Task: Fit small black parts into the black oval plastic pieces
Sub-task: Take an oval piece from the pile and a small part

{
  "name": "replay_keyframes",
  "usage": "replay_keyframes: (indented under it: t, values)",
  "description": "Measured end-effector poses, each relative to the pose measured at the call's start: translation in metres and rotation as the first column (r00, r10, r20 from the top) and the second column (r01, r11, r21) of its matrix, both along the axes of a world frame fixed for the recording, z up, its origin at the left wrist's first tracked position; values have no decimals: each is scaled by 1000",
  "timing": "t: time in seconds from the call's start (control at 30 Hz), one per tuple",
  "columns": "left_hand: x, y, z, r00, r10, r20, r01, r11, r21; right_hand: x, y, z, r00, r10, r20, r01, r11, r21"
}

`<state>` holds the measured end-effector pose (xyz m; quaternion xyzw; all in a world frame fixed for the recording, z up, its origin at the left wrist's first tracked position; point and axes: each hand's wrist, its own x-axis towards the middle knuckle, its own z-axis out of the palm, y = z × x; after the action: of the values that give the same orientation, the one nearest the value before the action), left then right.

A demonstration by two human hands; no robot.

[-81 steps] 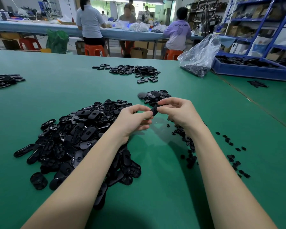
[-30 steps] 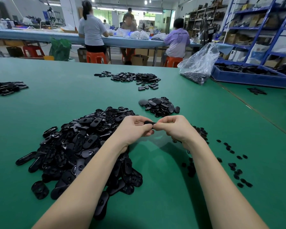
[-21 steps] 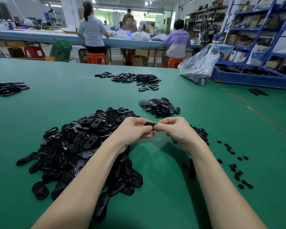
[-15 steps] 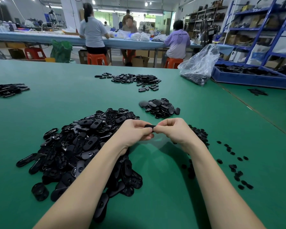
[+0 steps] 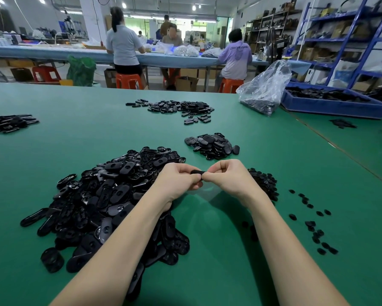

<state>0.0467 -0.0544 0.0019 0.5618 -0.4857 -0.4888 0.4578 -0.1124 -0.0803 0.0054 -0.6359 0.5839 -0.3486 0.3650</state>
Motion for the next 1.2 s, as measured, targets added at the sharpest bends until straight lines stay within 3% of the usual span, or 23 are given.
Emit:
replay_keyframes:
  t: [0.17,0.27,0.37,0.57,0.73,1.2]
  values:
    - [9,-2,4,998,16,-66,-18,1000,-26,1,2,0,995,58,77,-50,994,-100]
    - [11,-2,3,990,56,-131,-60,998,-23,1,2,0,992,122,-29,-125,972,-200]
    - [9,-5,1,991,57,-122,-62,997,-39,0,0,-2,991,77,-114,-103,964,-246]
    - [5,-6,-4,982,37,185,-21,996,-87,-13,-16,-1,965,-209,-158,164,952,-258]
    - [3,-2,-5,862,-57,504,109,991,-73,-7,-52,12,919,-369,-140,324,908,-264]
    - [3,-3,-5,826,-82,557,149,986,-76,-3,-104,17,882,-385,-271,360,923,-139]
